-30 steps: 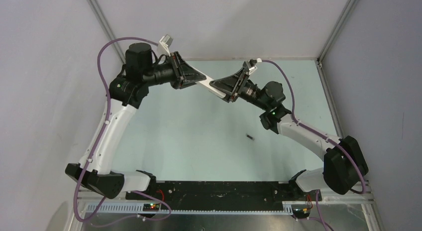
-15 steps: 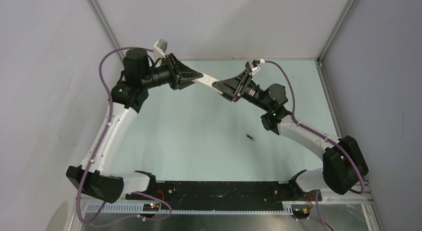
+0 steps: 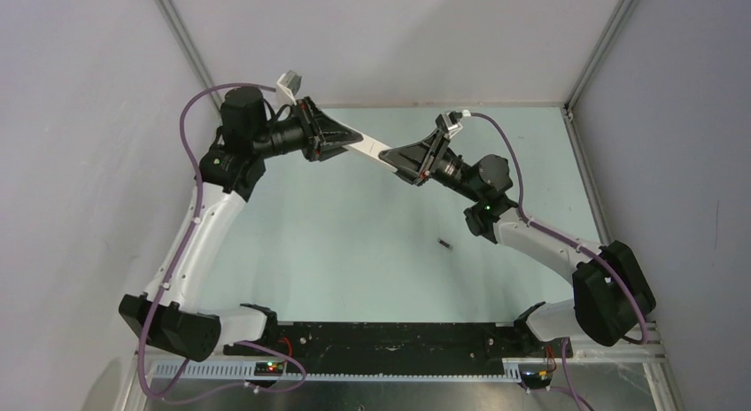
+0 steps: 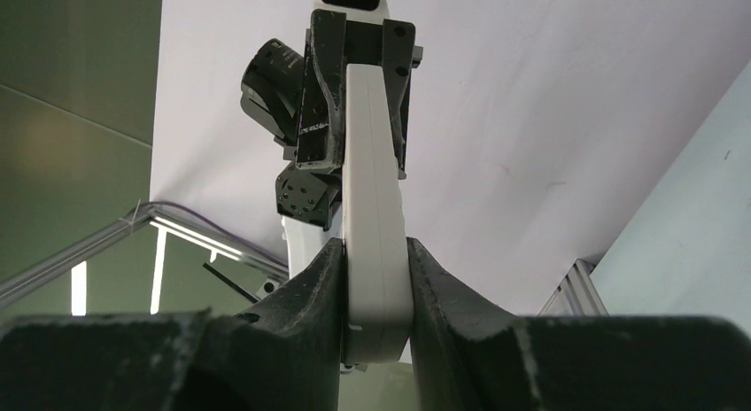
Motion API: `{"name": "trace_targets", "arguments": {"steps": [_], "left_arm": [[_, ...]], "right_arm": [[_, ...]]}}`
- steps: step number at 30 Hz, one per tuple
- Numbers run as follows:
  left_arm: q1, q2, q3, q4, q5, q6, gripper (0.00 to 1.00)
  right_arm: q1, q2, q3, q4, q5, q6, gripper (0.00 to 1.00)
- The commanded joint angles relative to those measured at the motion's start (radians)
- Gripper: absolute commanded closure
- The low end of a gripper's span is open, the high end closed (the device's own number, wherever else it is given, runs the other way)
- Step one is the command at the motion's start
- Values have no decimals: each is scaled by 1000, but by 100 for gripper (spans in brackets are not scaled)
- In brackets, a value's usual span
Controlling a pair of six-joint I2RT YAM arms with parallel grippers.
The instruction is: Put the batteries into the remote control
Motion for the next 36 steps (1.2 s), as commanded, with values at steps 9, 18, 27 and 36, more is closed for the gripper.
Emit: {"name": "trace_targets", "arguments": {"steps": [9, 18, 27, 36], "left_arm": [[54, -99, 60, 165, 66, 79, 100], [54, -93, 4, 165, 49, 53, 100], [34, -123, -70, 165, 32, 20, 100], [27, -128, -92, 164, 33, 16, 100]], "right_arm": [[-31, -68, -25, -204, -45, -151, 95], [-43, -93, 5, -238, -40, -181, 78], [-21, -18, 69, -100, -31, -105, 43], [6, 35, 126, -44, -19, -93, 25]]}}
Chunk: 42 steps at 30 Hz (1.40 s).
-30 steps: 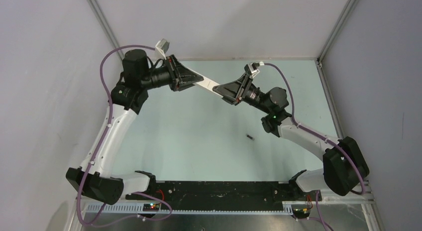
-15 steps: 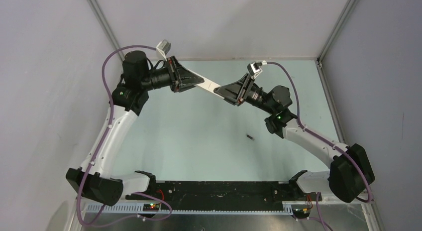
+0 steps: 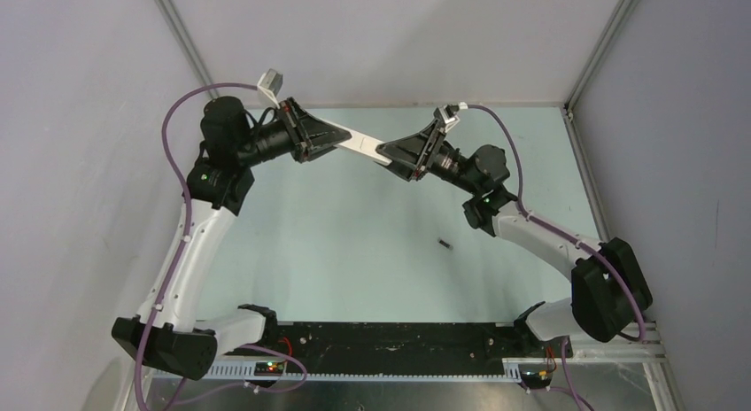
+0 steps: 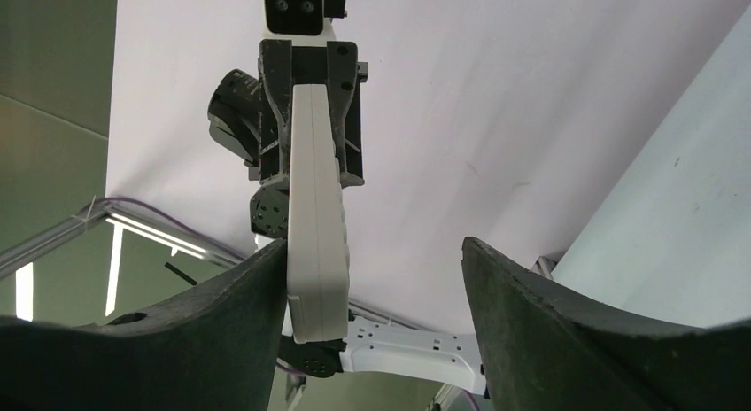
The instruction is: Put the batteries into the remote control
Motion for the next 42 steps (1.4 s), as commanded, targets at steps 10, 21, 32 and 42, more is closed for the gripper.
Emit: {"name": "trace_targets", "arguments": {"steps": [10, 21, 32, 42], "left_arm": [[-19, -19, -14, 55, 55, -48, 100], [-24, -8, 30, 56, 38, -91, 100], [-7, 26, 83, 78, -9, -154, 100], [15, 39, 87, 92, -1, -142, 100]], "right_arm": [[18, 85, 120, 53, -41, 7, 28], [18, 138, 86, 63, -110, 37, 50], [1, 112, -15, 8, -148, -20, 72], [-33, 55, -64, -104, -206, -139, 85]]}}
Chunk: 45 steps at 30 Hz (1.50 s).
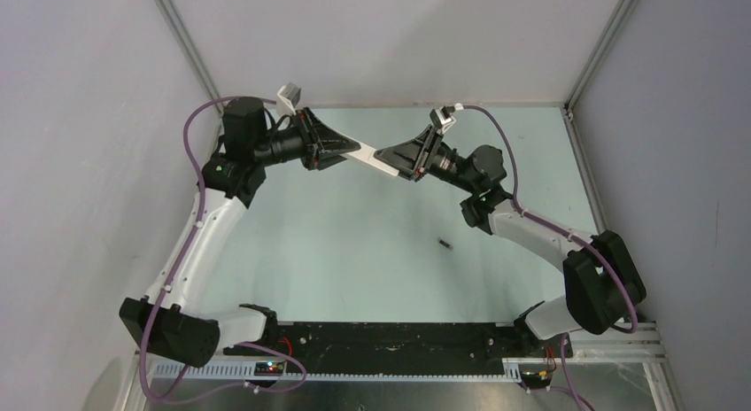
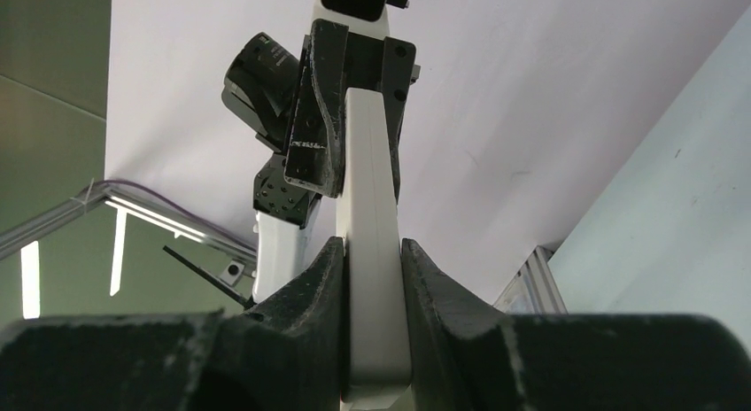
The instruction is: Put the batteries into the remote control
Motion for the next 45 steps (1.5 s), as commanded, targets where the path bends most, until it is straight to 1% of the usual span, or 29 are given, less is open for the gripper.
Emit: {"name": "trace_targets", "arguments": {"steps": [1, 7, 11, 16, 22, 24, 28, 31, 32, 33, 37, 42, 45], "left_arm": [[30, -24, 104, 177, -11, -69, 100], [45, -16, 120, 176, 6, -39, 100], [46, -12, 118, 177, 9, -38, 100], [45, -17, 111, 177, 13, -29, 100], [40, -30, 81, 177, -1, 2, 100], [35, -33, 65, 178, -13, 16, 100], [17, -38, 24, 177, -36, 38, 100], [9, -42, -12, 176, -53, 58, 100], [9, -41, -17, 177, -59, 62, 100], [8, -42, -26, 177, -62, 67, 100], [8, -36, -37, 177, -74, 88, 100], [8, -6, -35, 178, -84, 118, 100], [8, 10, -35, 177, -82, 127, 100]], "right_arm": [[-18, -1, -57, -172, -166, -156, 85], [-58, -3, -57, -229, -279, -236, 89], [-68, -8, -57, -241, -305, -254, 90], [-63, -8, -49, -199, -304, -212, 90], [-43, 6, -8, -191, -280, -135, 88], [-36, 11, 16, -222, -270, -121, 87], [-22, 11, 75, -349, -233, -137, 80], [-20, 13, 113, -459, -206, -155, 70], [-22, 14, 117, -479, -192, -156, 68], [-23, 20, 121, -501, -188, -159, 65], [-27, 34, 126, -565, -174, -179, 55], [-29, 31, 127, -643, -155, -230, 37], [-32, 33, 127, -662, -150, -242, 35]]}}
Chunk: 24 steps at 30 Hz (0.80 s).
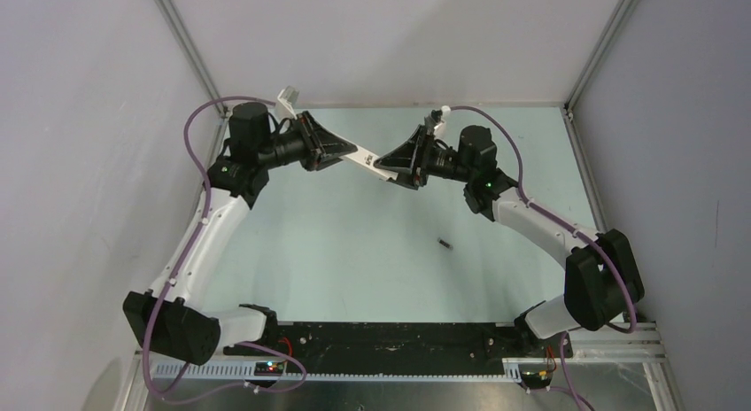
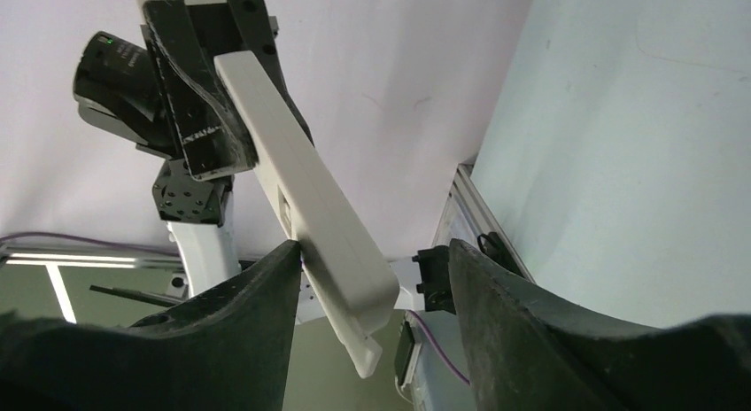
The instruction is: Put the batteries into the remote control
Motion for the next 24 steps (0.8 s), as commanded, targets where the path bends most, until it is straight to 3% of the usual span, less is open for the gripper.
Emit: {"name": "trace_targets", "arguments": {"steps": [1, 4, 10, 24], "left_arm": [[4, 10, 33, 146, 0, -1, 100], [4, 21, 34, 145, 6, 4, 100], [4, 40, 36, 145, 6, 46, 100], [7, 54, 17, 144, 11, 130, 100]], "right_arm": [[9, 21, 4, -154, -23, -80, 35], [7, 24, 5, -163, -22, -84, 36], [4, 24, 5, -193, -17, -89, 51], [-3, 14, 6, -350, 43, -157, 71]]}}
